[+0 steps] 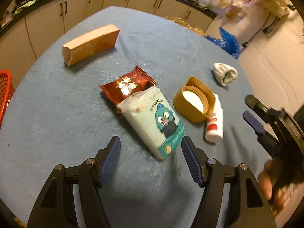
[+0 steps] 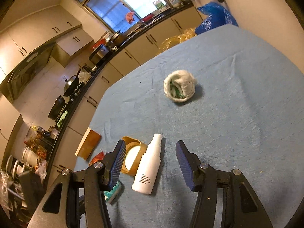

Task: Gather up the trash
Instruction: 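Grasp the clear bubble-wrap roll with the left gripper while the right grasps the white spray bottle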

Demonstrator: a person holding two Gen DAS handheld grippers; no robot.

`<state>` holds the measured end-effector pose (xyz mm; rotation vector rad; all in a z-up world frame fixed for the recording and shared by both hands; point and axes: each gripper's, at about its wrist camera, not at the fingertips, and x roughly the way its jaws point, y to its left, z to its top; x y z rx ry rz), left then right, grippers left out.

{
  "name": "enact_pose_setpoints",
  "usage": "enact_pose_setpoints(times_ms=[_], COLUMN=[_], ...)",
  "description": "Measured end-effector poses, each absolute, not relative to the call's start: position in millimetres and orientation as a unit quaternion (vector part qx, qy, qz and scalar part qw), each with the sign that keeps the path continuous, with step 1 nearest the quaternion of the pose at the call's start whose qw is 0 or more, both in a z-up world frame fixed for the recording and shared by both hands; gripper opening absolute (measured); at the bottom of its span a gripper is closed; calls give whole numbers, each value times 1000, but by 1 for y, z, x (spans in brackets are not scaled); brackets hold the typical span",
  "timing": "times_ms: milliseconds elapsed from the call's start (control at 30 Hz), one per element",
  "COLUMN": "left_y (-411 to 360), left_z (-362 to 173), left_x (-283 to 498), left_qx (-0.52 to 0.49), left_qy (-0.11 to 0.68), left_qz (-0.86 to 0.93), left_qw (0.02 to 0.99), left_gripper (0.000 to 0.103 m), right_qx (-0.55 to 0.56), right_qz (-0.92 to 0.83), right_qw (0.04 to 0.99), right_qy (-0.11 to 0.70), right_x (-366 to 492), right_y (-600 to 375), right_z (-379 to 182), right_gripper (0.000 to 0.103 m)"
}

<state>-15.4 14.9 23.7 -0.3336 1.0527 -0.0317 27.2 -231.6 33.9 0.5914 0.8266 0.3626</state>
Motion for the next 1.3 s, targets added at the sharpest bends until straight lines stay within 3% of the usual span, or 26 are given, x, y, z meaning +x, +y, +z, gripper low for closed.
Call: enact_pose_setpoints(times_ms=[100,167,233,433,567,733,833,1300], left_y=[6,1,-3,-2,1,12,13,14], left_z=[18,16,16,21,33,44,47,43], left_x=[-2,4,8,3,-14,-32,-33,-30], left_qx=[-149,-143,-128,-111,-65,-34,-31,-39], left_qy=[499,491,482,446,398,338,317,322], left_qz=[-3,-3,-5,-36,-37,-27,-18,-35], left_qw=[854,859,867,887,914,940,948,945], left_gripper=[65,59,35,13,13,13,13,13], right_qx=[285,278,269,231,186,130,119,34], right_qz=[188,190,190,191,188,179,166,102], right_qw=[853,854,854,854,860,865,865,890], right_qy=[396,397,403,426,436,451,458,443], right_x=[27,27,27,28,27,26,27,28], right_y=[-230,-227,-222,-209,-193,-177,-177,-166], right_z=[32,32,30,22,19,12,7,4], right_gripper=[59,60,60,60,60,49,47,44])
